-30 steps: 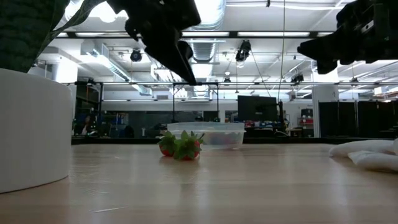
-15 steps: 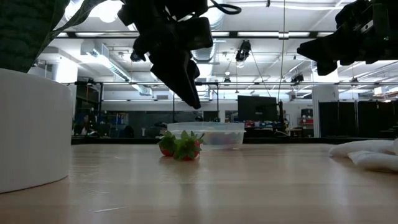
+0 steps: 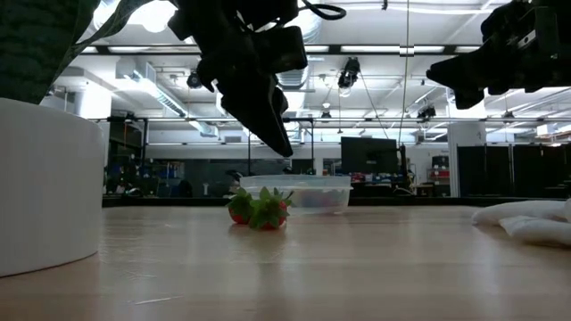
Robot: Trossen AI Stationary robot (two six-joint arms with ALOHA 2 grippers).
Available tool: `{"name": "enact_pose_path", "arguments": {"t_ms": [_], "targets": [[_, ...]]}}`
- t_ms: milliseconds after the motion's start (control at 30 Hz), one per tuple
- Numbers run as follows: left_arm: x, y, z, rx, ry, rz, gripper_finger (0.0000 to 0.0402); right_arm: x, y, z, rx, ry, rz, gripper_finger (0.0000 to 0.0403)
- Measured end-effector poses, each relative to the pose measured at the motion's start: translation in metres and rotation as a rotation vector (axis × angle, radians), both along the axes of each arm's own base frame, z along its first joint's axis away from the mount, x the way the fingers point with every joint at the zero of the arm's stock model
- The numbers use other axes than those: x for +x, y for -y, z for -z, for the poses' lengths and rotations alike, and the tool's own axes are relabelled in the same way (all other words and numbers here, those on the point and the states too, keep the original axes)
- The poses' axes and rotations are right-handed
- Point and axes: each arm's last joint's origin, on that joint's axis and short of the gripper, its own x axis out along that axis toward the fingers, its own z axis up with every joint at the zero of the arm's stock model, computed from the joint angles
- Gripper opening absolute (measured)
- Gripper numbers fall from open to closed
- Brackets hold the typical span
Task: Pick and placing Produce into tupperware
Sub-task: Put the strawberry into the bin
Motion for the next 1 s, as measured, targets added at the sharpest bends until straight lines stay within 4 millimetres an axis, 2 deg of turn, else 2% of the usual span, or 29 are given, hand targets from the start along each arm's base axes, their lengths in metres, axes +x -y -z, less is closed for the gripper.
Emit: {"name": "enact_pose_path", "arguments": {"t_ms": [400,500,733,1000], "targets": [[0.0,0.002,0.006,-0.008,0.015,0.009,0.0169,0.0,0.0,0.003,0.001,-0.032,0.0,0.0059],[0.002,0.003,0.011,-0.011,0.008,0.007,0.0169,0.0,0.0,0.003,0.001,-0.033,0.0,0.0059],[0.011,0.003,0.04,-0.012,-0.062,0.003,0.0169,0.0,0.0,0.003,0.001,-0.032,0.0,0.0059],[0.012,0.003,0.042,-0.014,-0.055,0.002,0.0169,0.0,0.0,0.003,0.001,-0.032,0.0,0.0059]]}}
